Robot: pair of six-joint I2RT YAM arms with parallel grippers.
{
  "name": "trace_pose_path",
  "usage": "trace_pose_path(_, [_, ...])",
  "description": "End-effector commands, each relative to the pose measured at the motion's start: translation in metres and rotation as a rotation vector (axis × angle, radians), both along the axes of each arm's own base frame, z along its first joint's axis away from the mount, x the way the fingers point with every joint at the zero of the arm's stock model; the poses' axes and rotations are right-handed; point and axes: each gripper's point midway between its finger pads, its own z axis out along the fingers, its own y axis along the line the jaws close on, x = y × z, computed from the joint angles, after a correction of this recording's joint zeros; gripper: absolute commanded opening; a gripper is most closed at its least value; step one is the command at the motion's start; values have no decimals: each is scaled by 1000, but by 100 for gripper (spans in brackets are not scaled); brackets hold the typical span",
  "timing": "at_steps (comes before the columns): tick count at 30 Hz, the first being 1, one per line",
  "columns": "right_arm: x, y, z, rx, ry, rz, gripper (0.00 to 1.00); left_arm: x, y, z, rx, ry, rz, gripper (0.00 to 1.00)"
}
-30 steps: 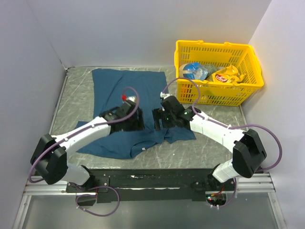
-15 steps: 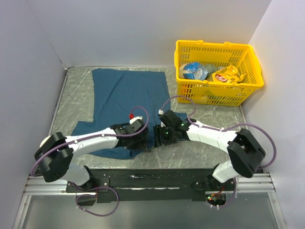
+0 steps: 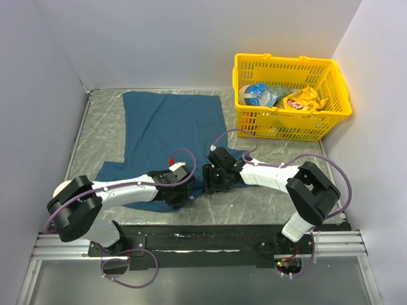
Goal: Pin the brooch onto the clothing
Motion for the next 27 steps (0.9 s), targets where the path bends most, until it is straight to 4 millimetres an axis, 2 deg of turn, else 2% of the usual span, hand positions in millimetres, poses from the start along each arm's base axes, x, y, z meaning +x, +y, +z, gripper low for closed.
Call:
trace_pose_path(1, [23,10,10,39,-86,-70,57,-5,-3,-9,-14,27,19,37])
trace_pose_path(4, [25,7,5,10,-92,-66,43,-10,0,-14,-5,48,23,31])
trace_pose_path(5, [25,7,5,9,-94,-65,28,-11,2,-16,0,51,25,30])
trace_pose_path(7, [24,5,5,2,-94,-59,16,-13,5,-19,12,64,33,22])
trace_pose_path(8, [22,3,7,-2,-90,-53,5,-14,7,-20,17,67,38,19])
trace_pose_path(9, [19,1,7,-10,-86,-46,2,-15,7,-21,20,70,40,16])
trace_pose_path(10, [17,0,8,-15,-87,-34,1,-16,8,-22,22,76,45,9])
trace_pose_path(12, [9,-6,13,-28,-84,-16,0,-19,11,-24,28,84,51,1])
trace_pose_path(16, [-14,-16,23,-57,-64,54,0,-21,18,-21,55,88,66,1])
trace_pose_path(17, [-21,-15,30,-46,-67,77,0,-23,23,-19,74,92,72,1])
trace_pose_path(21, [-51,-16,34,-51,-12,166,0,-27,32,-7,81,92,96,1])
trace_pose_path(27, [-103,-19,21,-115,155,306,0,-38,53,3,120,102,132,1])
